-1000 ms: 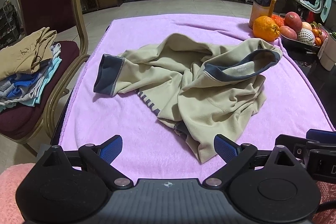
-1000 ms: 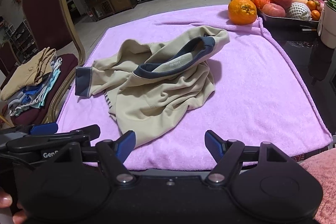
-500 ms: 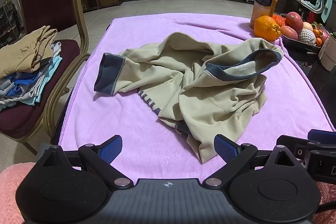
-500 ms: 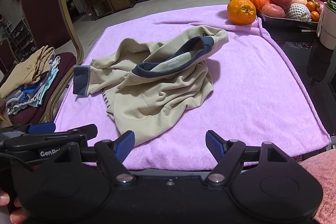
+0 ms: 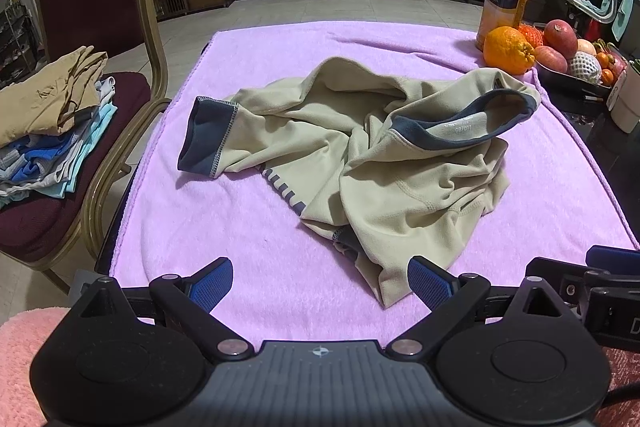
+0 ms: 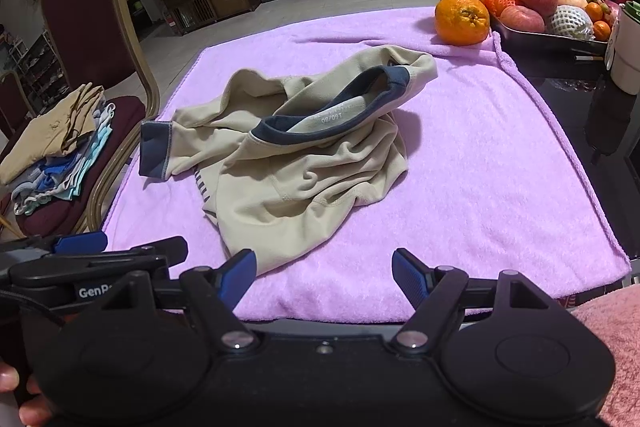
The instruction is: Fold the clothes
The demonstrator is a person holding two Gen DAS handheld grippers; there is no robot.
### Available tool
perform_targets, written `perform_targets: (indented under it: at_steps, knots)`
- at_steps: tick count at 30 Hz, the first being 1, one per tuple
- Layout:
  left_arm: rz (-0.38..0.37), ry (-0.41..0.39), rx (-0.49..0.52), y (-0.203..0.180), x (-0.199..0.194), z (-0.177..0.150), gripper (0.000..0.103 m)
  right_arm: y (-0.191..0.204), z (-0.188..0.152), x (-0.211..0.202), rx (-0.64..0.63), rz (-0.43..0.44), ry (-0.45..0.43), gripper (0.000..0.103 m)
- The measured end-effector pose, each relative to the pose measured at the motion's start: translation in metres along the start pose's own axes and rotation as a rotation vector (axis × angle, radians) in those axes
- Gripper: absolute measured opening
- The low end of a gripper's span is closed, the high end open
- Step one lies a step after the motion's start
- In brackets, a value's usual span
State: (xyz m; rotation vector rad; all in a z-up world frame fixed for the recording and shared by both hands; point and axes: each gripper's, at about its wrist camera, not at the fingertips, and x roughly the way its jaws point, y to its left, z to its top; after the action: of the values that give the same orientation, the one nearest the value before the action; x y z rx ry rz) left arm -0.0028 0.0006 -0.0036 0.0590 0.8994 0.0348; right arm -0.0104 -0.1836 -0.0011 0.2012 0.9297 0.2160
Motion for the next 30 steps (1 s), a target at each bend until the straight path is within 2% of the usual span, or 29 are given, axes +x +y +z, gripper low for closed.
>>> perform_targets:
  at_steps: [30]
  knots:
    - [-0.005,0.017,-0.01,0.0043,0.0023,0.0013,0.096,-0.0022,0.0023,-0.0009,0.007,-0.001,0.002,0.075]
